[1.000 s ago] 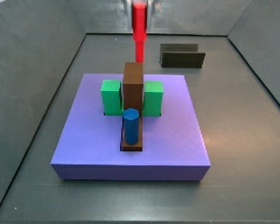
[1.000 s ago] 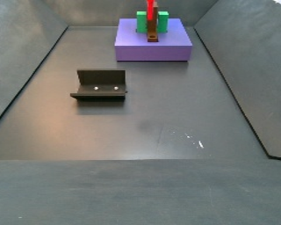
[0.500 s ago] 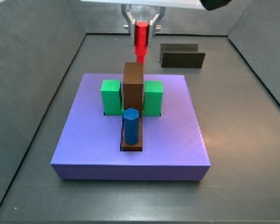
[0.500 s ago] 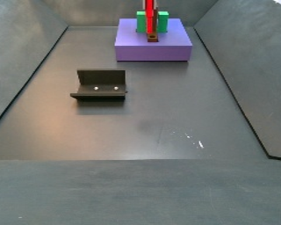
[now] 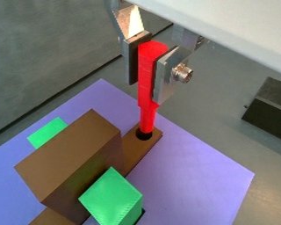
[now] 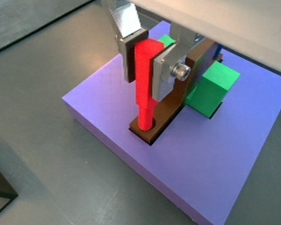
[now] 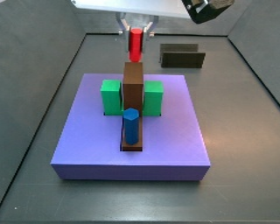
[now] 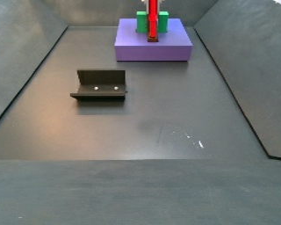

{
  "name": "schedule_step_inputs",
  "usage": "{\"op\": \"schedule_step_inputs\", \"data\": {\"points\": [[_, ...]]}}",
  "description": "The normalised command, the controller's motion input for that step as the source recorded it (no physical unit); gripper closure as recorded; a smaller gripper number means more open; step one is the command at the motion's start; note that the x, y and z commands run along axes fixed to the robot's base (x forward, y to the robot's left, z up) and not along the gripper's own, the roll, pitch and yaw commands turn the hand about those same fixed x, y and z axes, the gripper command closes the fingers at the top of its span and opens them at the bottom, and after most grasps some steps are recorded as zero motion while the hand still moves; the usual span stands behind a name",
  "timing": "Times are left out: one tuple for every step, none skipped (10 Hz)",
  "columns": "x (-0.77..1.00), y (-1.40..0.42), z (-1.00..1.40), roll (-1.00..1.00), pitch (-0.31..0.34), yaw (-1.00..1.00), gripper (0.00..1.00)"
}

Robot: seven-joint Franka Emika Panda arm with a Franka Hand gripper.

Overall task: Pick up the red object. Move up. Move to above the board. Insert the red object.
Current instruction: Insert the red object.

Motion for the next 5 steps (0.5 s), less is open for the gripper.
{"op": "schedule_step_inputs", "data": {"points": [[-0.09,-0.09,-0.18,0.08,0.011,0.0,1.0],[-0.07,-0.12,-0.13,0.06,0.016,0.0,1.0],[-0.01,-0.06,-0.12,0.05,0.0,0.0,1.0],[0.0,0.0,-0.11,0.05,0.0,0.0,1.0],[0.02,0.0,-0.04,0.03,0.0,0.0,1.0]]}}
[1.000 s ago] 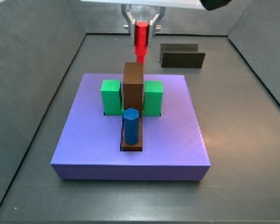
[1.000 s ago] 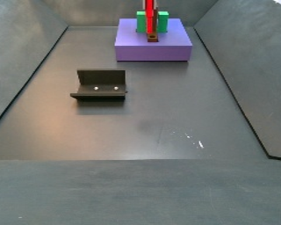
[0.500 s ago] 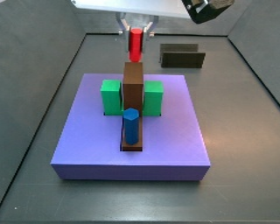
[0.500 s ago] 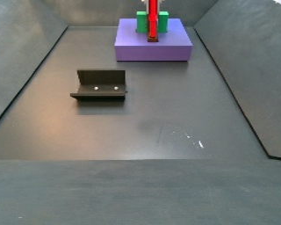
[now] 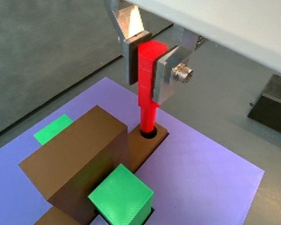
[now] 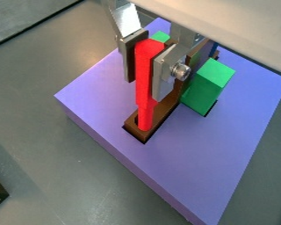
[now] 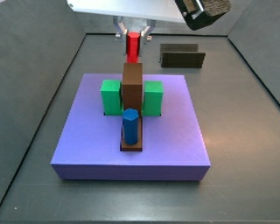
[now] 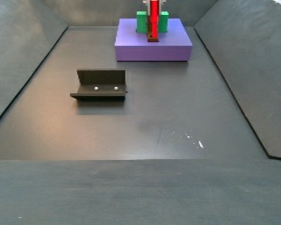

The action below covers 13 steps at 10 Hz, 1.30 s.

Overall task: Pick up the red object. Move up. Move to above the board. Insert the red object.
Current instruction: Insert the red object.

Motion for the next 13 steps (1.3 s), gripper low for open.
{"op": "schedule_step_inputs", "data": {"points": [[0.0,0.0,-0.04,0.02,-0.009,0.0,1.0],[0.0,0.0,0.0,0.02,0.0,0.0,1.0],[0.0,-0.02,0.0,0.04,0.0,0.0,1.0],[0.03,-0.03,0.0,0.04,0.0,0.0,1.0],[0.05,0.0,-0.01,0.02,0.009,0.0,1.0],[0.03,0.0,0.0,0.0,0.0,0.0,1.0],[0.09,-0.01,0.0,0.0,0.009,0.0,1.0],[0.1,0.0,-0.02,-0.11,0.0,0.0,1.0],[0.14,0.0,-0.05,-0.17,-0.027,-0.01,1.0],[0.11,0.0,-0.07,-0.18,-0.061,-0.02,1.0],[0.1,0.0,-0.07,-0.19,-0.05,-0.04,1.0],[0.01,0.0,-0.07,-0.16,-0.061,-0.02,1.0],[0.0,0.0,-0.23,-0.11,-0.081,0.0,1.0]]}}
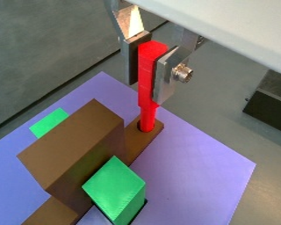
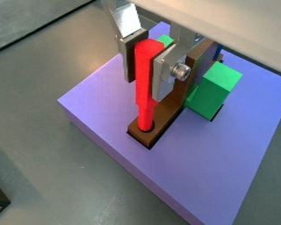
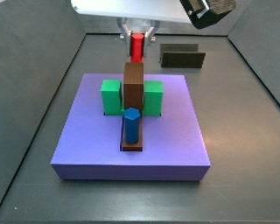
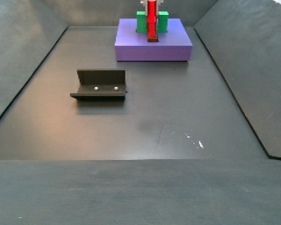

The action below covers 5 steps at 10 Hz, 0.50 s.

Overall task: Pick up the red object. Move up. Move to above the board. Insert the red object.
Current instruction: Insert the red object.

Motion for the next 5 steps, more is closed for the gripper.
{"op": "schedule_step_inputs", "data": {"points": [[0.0,0.0,-0.3,-0.09,-0.106,-0.01,1.0],[0.0,0.01,-0.42,-0.06,-0.147,0.0,1.0],[0.03,0.07,-0.55,-0.03,-0.196,0.0,1.0],[0.04,0.08,-0.48,0.0,-0.223,0.0,1.0],[0.01,0.12,-0.33,0.08,-0.23,0.0,1.0]]}}
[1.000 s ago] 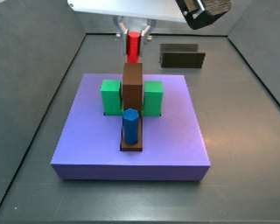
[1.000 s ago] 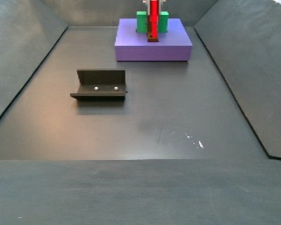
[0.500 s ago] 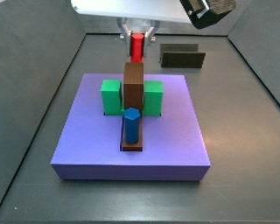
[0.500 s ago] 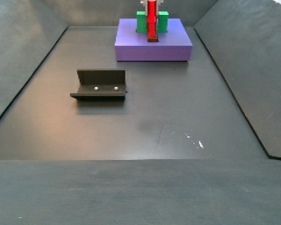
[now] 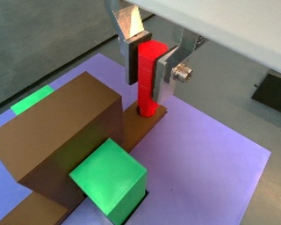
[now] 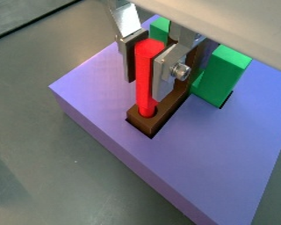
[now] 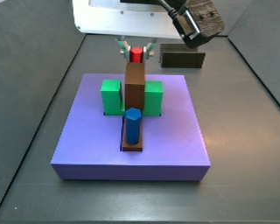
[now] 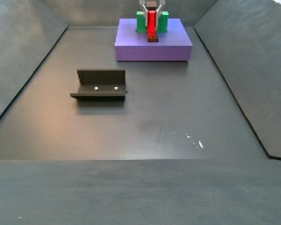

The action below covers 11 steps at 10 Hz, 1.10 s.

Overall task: Pick up the red object. Move up. Move to above the board. Insert the red object.
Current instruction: Insert the red object.

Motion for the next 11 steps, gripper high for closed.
{"op": "schedule_step_inputs", "data": {"points": [[0.03,0.06,-0.19,0.19,-0.194,0.0,1.0],[0.0,0.02,-0.08,0.31,-0.176,0.0,1.0],[0.0,0.03,-0.05,0.36,-0.107,-0.01,1.0],[0.0,0.0,-0.02,0.4,-0.07,-0.07,1.0],[0.0,-0.01,-0.09,0.38,-0.066,-0.05,1.0],[0.0,-0.01,-0.27,0.15,-0.061,0.0,1.0],[0.0,0.0,-0.41,-0.05,-0.051,0.0,1.0],[-0.01,0.05,-0.53,-0.2,0.0,0.0,1.0],[-0.01,0.14,-0.61,-0.28,0.059,0.0,1.0],[-0.01,0.15,-0.61,-0.27,0.07,0.0,1.0],[0.0,0.14,-0.59,-0.28,0.066,0.0,1.0]]}}
